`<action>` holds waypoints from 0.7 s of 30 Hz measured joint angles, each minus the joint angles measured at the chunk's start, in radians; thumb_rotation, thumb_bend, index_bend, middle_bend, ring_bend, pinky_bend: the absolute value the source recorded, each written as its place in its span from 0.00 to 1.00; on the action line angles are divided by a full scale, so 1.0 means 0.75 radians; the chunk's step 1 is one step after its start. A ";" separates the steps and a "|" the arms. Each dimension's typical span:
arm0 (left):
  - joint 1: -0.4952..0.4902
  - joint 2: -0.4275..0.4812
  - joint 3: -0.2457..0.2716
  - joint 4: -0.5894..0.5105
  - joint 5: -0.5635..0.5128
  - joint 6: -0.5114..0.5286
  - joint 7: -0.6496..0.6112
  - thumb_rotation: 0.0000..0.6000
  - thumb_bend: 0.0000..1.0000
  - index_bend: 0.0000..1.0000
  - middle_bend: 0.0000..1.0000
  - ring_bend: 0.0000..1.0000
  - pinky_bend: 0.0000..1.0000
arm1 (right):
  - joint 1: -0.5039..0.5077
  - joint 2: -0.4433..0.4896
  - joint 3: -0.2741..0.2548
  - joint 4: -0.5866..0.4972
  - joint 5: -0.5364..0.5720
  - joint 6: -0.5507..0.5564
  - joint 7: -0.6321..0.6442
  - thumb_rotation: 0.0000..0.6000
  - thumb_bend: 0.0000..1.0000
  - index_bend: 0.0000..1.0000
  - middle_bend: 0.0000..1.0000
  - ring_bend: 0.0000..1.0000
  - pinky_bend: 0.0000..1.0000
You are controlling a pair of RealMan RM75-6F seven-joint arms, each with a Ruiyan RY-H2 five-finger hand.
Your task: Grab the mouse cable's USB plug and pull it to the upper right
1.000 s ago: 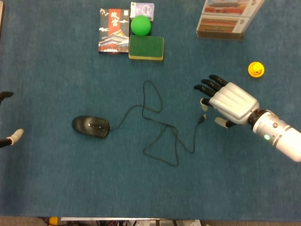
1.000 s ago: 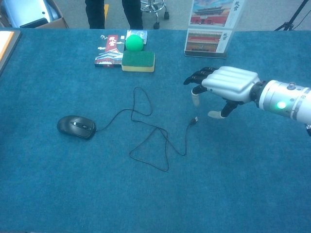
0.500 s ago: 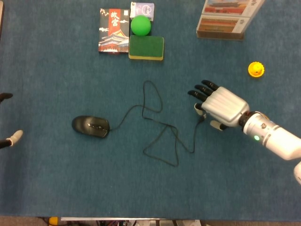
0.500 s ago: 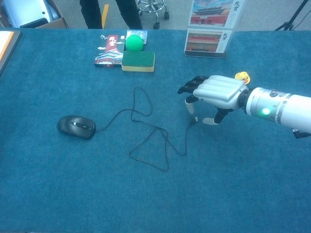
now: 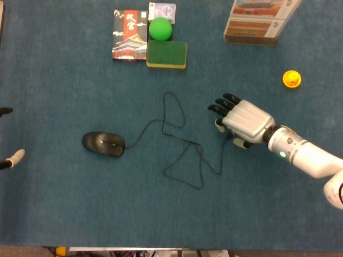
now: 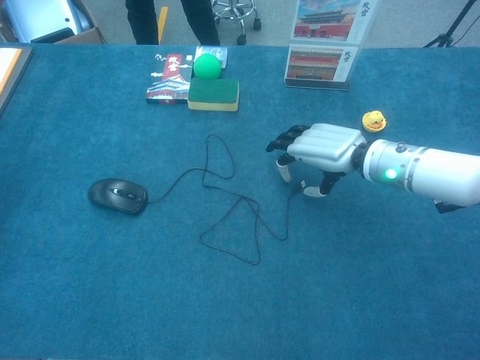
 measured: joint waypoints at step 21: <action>0.017 -0.015 0.007 0.040 -0.002 0.009 -0.047 1.00 0.02 0.25 0.00 0.00 0.00 | 0.026 -0.056 -0.042 0.071 0.010 0.022 -0.007 1.00 0.29 0.45 0.10 0.00 0.01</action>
